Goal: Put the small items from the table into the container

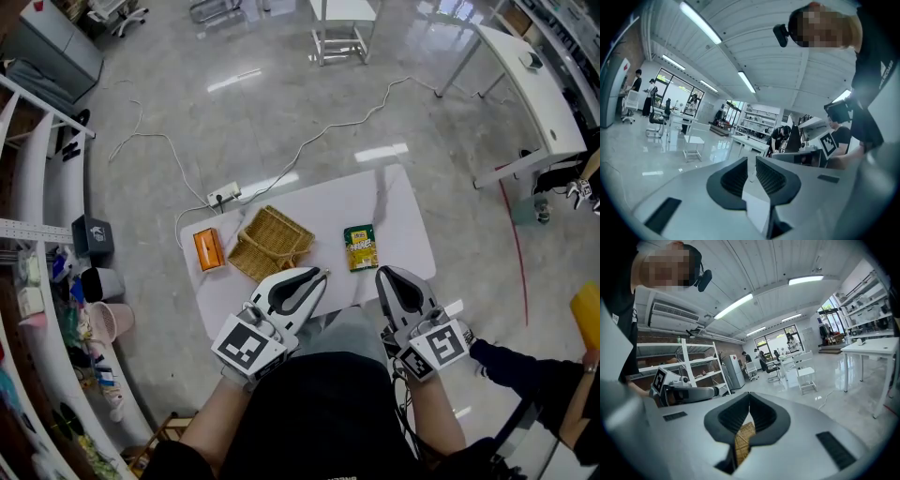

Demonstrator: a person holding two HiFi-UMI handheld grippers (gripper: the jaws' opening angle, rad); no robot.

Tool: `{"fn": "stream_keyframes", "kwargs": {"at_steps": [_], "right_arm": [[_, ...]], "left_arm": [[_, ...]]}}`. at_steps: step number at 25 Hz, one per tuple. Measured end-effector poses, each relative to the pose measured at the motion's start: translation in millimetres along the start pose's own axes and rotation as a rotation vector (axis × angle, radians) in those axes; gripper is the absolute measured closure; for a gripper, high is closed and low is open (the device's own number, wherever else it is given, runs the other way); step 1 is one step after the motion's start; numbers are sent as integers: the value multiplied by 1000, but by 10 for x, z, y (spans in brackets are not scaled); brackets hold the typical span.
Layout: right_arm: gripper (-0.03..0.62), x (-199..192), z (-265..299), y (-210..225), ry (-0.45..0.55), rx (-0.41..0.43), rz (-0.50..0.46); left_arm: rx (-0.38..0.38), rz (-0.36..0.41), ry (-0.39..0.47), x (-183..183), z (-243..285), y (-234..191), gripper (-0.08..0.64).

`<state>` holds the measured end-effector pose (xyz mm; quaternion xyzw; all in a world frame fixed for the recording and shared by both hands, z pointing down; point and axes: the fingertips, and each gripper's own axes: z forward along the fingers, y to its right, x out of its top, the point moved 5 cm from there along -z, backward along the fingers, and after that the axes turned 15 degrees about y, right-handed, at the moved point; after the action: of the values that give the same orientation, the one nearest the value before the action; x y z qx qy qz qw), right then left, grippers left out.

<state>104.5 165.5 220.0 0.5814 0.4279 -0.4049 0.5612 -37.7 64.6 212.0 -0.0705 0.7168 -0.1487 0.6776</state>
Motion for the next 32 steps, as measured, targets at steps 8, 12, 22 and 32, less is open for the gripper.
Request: {"fn": "stream_keyframes", "kwargs": {"at_steps": [8, 12, 22, 32], "right_arm": [[580, -17, 20, 96, -18, 7, 8], [580, -46, 19, 128, -27, 13, 13], [580, -405, 96, 298, -136, 50, 39], [577, -1157, 353, 474, -360, 140, 7]], "left_arm": [[59, -13, -3, -8, 32, -92, 515], [47, -10, -8, -46, 49, -62, 515], [111, -39, -37, -219, 40, -110, 515], [235, -77, -61, -435, -169, -250, 515]]}}
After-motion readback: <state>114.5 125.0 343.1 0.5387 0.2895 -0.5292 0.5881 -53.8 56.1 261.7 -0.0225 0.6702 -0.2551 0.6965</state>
